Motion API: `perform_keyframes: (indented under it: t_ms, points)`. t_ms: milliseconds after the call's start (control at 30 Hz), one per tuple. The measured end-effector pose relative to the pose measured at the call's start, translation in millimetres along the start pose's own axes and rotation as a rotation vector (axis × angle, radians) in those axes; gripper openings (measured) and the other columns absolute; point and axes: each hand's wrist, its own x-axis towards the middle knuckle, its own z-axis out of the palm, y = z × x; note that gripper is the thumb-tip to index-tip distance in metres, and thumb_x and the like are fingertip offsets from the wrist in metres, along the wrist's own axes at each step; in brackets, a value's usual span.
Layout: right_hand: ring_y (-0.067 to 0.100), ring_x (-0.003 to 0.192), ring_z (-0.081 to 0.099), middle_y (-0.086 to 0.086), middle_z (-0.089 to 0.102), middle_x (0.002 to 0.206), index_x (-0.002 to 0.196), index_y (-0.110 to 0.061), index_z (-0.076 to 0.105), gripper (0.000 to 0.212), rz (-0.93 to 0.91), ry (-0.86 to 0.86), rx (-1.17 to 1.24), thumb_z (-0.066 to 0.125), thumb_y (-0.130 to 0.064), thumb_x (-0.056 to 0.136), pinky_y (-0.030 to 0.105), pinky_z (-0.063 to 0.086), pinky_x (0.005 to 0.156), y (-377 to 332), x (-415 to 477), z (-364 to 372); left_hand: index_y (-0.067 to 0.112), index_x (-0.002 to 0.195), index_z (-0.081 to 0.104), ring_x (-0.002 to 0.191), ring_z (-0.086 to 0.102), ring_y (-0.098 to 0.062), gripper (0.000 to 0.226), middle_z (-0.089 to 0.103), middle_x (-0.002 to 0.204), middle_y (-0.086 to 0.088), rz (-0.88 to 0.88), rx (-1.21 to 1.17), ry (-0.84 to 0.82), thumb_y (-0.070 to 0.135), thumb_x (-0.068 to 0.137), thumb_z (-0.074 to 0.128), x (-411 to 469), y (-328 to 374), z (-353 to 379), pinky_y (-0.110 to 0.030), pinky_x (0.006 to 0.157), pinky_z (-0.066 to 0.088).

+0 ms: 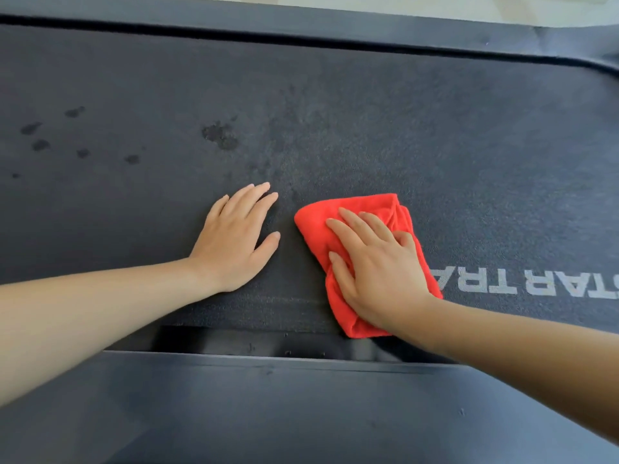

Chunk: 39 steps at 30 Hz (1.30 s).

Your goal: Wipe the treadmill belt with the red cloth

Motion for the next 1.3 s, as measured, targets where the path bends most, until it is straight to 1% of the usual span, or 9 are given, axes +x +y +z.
perform_keyframes:
  t_ms: [200,467,533,633,767,867,1000,1167,1300]
  points:
    - [0.022,0.131,0.035,-0.002,0.040,0.146,0.136,-0.025,0.043,0.046,-0.007,0.044,0.016,0.038,-0.040,0.093,0.045,0.036,0.090,-2,32,3,0.013,0.144,0.028,0.142,0.017,-0.018,0.061,0.023,0.154,0.000,-0.016,-0.036,0.020,0.035,0.091,0.047,1,-2,-2,-0.037,0.115,0.010]
    - [0.022,0.135,0.029,-0.001,0.033,0.149,0.139,-0.022,0.034,0.045,0.114,0.050,0.032,0.034,-0.036,0.096,0.045,0.033,0.096,-17,89,3,0.010,0.144,0.029,0.143,0.016,-0.020,0.057,0.024,0.154,-0.004,-0.123,-0.044,0.084,0.033,0.094,0.044,26,-19,-12,-0.044,0.116,0.017]
    - [0.023,0.137,0.026,0.000,0.028,0.152,0.143,-0.023,0.029,0.051,0.059,0.006,0.051,0.036,-0.040,0.095,0.045,0.032,0.099,-16,74,2,0.009,0.144,0.029,0.143,0.015,-0.020,0.056,0.024,0.154,-0.005,-0.141,-0.056,0.107,0.032,0.095,0.043,32,-26,-15,-0.042,0.116,0.016]
    - [0.024,0.140,0.022,0.001,0.022,0.155,0.148,-0.029,0.020,0.062,-0.120,-0.103,0.033,0.035,-0.051,0.092,0.045,0.030,0.104,-4,56,-5,0.010,0.144,0.029,0.143,0.014,-0.019,0.055,0.023,0.154,-0.004,-0.130,-0.075,0.115,0.032,0.095,0.043,37,-34,-16,-0.038,0.116,0.014]
    - [0.023,0.140,0.024,-0.001,0.027,0.154,0.146,-0.034,0.025,0.061,-0.198,-0.091,-0.014,0.033,-0.057,0.091,0.042,0.023,0.109,4,68,-7,0.011,0.144,0.029,0.143,0.014,-0.020,0.056,0.023,0.154,-0.003,-0.037,-0.042,0.069,0.032,0.094,0.044,45,-42,-14,-0.044,0.116,0.017]
    - [0.024,0.141,0.023,0.001,0.030,0.153,0.145,-0.031,0.029,0.058,-0.162,-0.060,0.073,0.036,-0.054,0.092,0.047,0.016,0.112,-1,89,1,0.010,0.143,0.030,0.143,0.015,-0.021,0.057,0.024,0.153,-0.003,-0.007,-0.031,0.068,0.032,0.093,0.045,60,-50,-17,-0.046,0.115,0.018]
    - [0.027,0.141,0.020,0.005,0.028,0.153,0.145,-0.028,0.029,0.059,-0.036,0.005,0.122,0.036,-0.053,0.092,0.052,0.018,0.113,-6,146,9,0.009,0.143,0.030,0.143,0.016,-0.021,0.056,0.025,0.153,-0.005,-0.063,-0.054,0.124,0.031,0.094,0.045,92,-66,-23,-0.046,0.115,0.019]
    - [0.031,0.143,0.014,0.010,0.023,0.155,0.145,-0.028,0.028,0.071,0.102,0.021,0.136,0.037,-0.066,0.086,0.056,0.015,0.112,-8,221,14,0.009,0.142,0.032,0.142,0.017,-0.022,0.054,0.026,0.153,-0.005,-0.099,-0.029,0.146,0.032,0.095,0.043,146,-97,-29,-0.047,0.114,0.020]
    - [0.027,0.143,0.016,0.005,0.024,0.155,0.145,-0.031,0.029,0.076,0.160,0.056,0.150,0.043,-0.071,0.081,0.056,0.018,0.112,-5,254,16,0.013,0.143,0.032,0.142,0.017,-0.019,0.053,0.025,0.154,-0.002,-0.129,-0.038,0.123,0.034,0.095,0.041,192,-115,-25,-0.049,0.114,0.017]
